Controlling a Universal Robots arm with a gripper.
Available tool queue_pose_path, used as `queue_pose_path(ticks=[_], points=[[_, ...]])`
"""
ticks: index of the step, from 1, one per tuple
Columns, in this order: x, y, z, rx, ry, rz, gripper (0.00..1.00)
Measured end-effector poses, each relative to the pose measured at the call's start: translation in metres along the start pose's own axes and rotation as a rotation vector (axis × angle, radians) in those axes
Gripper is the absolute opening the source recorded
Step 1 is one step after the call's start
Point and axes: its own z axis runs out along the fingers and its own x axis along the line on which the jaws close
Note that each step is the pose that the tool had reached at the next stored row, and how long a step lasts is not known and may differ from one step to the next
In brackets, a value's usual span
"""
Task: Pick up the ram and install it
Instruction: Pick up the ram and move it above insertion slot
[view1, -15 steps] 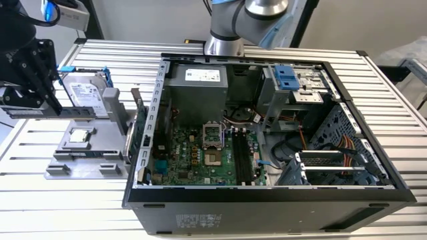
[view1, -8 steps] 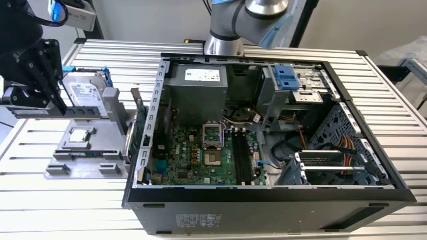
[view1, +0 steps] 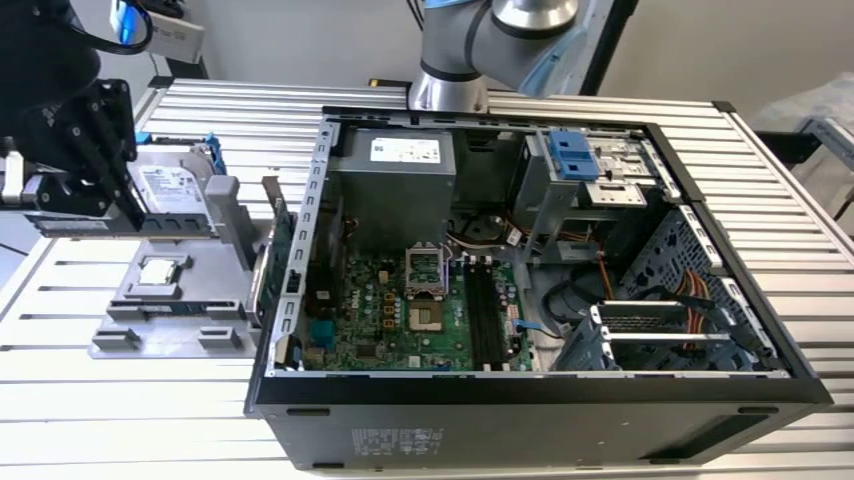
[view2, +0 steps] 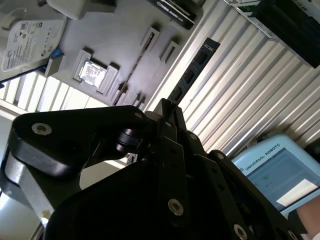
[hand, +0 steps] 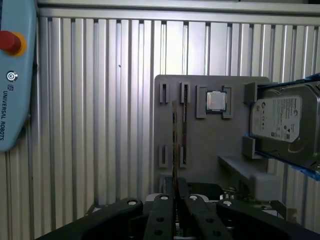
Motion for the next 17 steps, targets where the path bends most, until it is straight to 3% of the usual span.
queue_pose_path(ticks=[17], points=[[0.0001, -0.0159, 0.0, 0.0, 0.0, 0.0, 0.0]])
